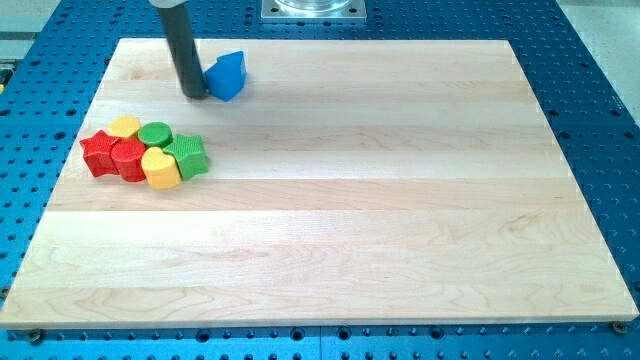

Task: Slide the triangle to the top right of the cube

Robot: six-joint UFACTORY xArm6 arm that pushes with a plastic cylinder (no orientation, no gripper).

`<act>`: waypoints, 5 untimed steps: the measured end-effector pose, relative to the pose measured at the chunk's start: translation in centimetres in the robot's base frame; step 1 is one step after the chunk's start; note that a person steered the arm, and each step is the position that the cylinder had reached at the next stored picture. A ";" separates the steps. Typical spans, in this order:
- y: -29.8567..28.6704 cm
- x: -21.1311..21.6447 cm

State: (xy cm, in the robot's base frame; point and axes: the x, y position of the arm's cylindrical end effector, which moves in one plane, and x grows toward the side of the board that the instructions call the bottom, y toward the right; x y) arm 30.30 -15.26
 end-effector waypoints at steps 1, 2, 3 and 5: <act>2.8 0.0; 3.0 0.0; 2.9 0.4; 0.3 -2.5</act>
State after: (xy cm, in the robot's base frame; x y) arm 27.79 -14.97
